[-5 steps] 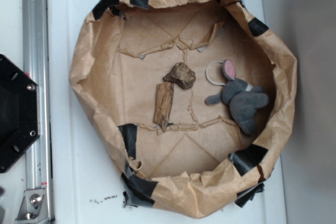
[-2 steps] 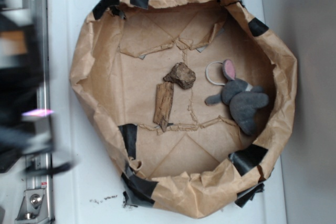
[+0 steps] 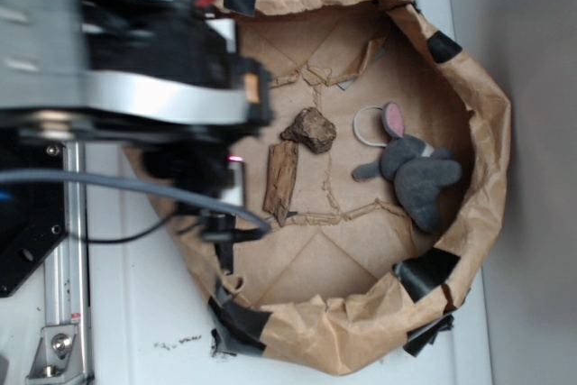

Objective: Grab the gray animal.

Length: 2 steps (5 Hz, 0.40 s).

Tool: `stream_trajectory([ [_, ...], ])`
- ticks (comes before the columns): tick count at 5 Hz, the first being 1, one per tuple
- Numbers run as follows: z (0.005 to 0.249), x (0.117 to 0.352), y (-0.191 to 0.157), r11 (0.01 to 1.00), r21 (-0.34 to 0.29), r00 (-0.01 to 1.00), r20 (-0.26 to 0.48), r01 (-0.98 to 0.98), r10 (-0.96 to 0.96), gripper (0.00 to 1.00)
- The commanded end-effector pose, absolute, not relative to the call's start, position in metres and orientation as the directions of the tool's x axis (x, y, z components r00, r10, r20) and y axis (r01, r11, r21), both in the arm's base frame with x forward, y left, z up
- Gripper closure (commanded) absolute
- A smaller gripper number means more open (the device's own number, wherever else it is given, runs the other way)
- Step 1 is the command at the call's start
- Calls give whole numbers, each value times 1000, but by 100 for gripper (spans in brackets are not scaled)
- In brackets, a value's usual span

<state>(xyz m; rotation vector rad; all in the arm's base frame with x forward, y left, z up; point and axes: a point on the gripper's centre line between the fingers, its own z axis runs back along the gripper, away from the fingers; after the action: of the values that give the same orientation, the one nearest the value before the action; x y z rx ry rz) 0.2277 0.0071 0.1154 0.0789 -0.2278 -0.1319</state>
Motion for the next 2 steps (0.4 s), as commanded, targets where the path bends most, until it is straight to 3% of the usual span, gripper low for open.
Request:
stream_trajectory([
  [1,128,281,-12,954,122,881,364,275,-301,0],
  [2,97,301,-27,917,181,847,352,357,-399,0],
])
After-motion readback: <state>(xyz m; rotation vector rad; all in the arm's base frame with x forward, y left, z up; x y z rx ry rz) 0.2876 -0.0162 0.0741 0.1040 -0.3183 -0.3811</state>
